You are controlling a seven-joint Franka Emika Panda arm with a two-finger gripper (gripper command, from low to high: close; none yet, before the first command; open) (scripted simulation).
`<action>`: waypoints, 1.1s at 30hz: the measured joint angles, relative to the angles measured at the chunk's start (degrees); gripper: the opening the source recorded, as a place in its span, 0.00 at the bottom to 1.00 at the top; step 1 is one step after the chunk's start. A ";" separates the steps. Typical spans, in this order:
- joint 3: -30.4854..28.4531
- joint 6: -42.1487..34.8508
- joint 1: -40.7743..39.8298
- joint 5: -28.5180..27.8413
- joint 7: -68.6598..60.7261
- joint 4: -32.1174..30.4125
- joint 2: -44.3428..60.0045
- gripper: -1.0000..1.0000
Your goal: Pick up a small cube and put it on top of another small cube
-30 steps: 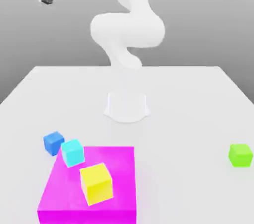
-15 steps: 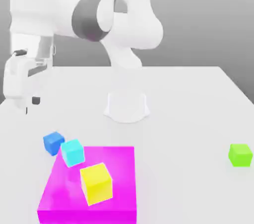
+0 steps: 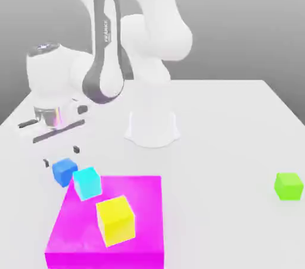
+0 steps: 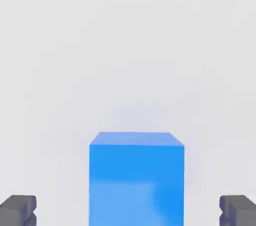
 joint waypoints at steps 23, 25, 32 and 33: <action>4.14 -12.80 5.80 -7.35 5.10 5.94 -8.96 0.00; 5.99 -14.84 9.18 -9.84 6.10 10.03 -8.29 0.00; 12.60 -28.19 21.13 -8.33 12.15 22.16 -9.24 0.00; 13.17 -30.65 22.18 -7.06 13.42 23.77 -9.48 0.00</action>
